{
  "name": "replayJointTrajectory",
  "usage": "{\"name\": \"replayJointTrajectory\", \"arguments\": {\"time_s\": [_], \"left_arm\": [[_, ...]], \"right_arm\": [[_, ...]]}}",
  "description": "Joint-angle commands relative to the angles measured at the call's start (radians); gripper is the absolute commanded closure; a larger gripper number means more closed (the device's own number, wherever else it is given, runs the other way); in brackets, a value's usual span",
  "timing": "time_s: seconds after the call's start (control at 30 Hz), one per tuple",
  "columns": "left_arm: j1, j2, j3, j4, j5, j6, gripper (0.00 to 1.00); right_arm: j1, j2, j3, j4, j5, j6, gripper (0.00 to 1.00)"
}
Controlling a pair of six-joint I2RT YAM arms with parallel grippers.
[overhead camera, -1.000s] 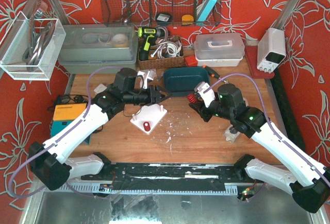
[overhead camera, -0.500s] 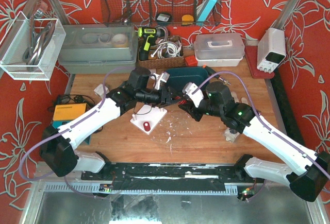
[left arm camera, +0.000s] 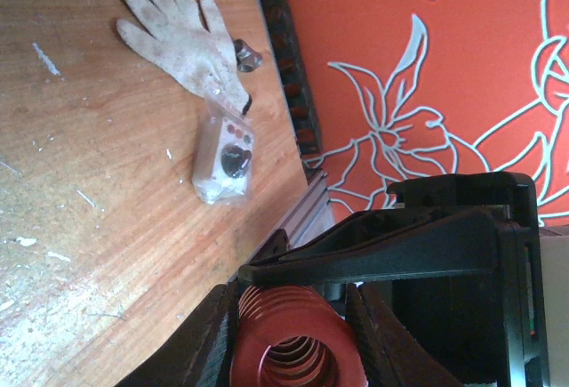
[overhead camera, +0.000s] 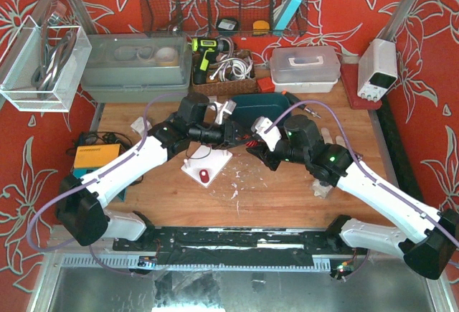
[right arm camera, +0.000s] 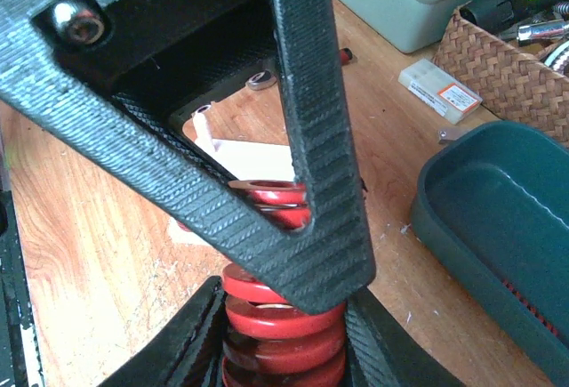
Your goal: Install the large spring
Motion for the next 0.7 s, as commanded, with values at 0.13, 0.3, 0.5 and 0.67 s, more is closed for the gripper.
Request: {"name": "replayJointTrajectory", "arguments": {"time_s": [0.13,0.3,0.5,0.67], "left_arm": [[0.007,-0.041,-0.001,-0.040,0.044,-0.016,1.00],[0.050,-0.094,0.011,-0.178,-0.114,0.050,1.00],[0.060,-0.165,0.021,-0.415,-0.567,0.154,1.00],[0.062,-0.214,-0.031,-0.499,-0.886,0.165,1.00]], "right_arm": [[0.020,0.022,0.024,0.034,0.029,0.071,0.58],[0.021,-0.032,-0.024,0.014,0.048,0.121,0.18],[0.021,-0.143,-0.089,-0.041,0.184,0.163,0.02],[0.021,-0.175,-0.085,-0.108,0.262,0.172,0.01]]}}
